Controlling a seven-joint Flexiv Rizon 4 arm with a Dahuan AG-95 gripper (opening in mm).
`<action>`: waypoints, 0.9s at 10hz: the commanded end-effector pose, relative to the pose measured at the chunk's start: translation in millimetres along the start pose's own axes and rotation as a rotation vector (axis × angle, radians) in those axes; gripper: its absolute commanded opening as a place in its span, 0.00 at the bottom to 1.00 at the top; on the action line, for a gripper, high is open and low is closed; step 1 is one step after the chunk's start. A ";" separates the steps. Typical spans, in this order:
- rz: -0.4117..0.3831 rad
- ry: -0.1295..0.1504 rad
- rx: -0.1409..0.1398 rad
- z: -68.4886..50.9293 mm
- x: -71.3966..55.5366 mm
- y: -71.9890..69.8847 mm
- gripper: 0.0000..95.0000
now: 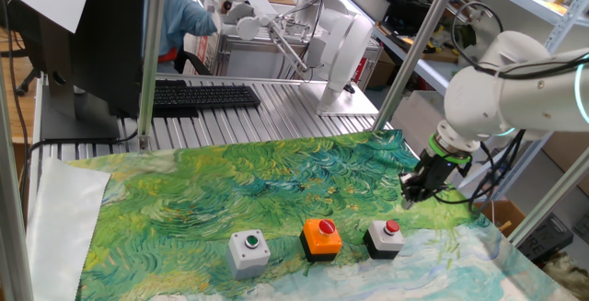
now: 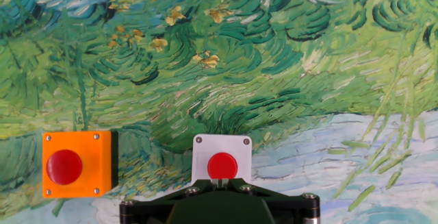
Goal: Press three buttons from left to right in sequence
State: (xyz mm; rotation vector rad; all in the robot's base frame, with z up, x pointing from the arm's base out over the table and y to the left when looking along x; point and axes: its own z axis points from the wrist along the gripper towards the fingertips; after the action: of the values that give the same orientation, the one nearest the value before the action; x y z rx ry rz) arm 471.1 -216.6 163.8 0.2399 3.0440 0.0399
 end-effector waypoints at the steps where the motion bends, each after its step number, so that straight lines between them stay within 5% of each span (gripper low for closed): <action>1: -0.003 0.005 -0.015 3.6 -1.4 1.5 0.00; 9: -0.039 0.004 -0.008 3.8 -3.1 2.7 0.00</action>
State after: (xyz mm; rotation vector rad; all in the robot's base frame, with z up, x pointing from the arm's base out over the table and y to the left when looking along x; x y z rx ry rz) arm 477.5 -214.9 159.2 0.1712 3.0531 0.0513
